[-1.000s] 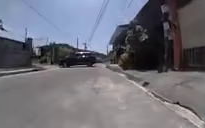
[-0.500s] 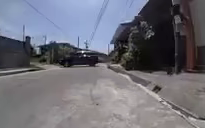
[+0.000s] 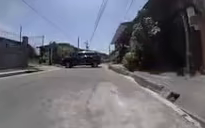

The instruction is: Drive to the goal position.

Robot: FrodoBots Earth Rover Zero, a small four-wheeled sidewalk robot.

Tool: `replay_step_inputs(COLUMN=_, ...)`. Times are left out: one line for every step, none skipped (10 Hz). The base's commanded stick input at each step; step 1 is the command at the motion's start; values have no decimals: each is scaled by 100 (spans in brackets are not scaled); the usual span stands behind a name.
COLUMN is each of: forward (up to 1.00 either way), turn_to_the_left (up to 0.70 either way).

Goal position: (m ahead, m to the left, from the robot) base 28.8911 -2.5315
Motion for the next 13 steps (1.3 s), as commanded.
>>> replay_step_inputs(forward=100, turn_to_the_left=-20)
replay_step_inputs(forward=100, turn_to_the_left=-33)
replay_step_inputs(forward=100, turn_to_the_left=-9)
replay_step_inputs(forward=100, turn_to_the_left=2)
replay_step_inputs(forward=100, turn_to_the_left=2)
replay_step_inputs(forward=100, turn_to_the_left=2)
replay_step_inputs(forward=100, turn_to_the_left=2)
replay_step_inputs(forward=100, turn_to_the_left=2)
replay_step_inputs(forward=100, turn_to_the_left=2)
replay_step_inputs(forward=100, turn_to_the_left=2)
replay_step_inputs(forward=100, turn_to_the_left=2)
replay_step_inputs(forward=100, turn_to_the_left=2)
replay_step_inputs(forward=100, turn_to_the_left=2)
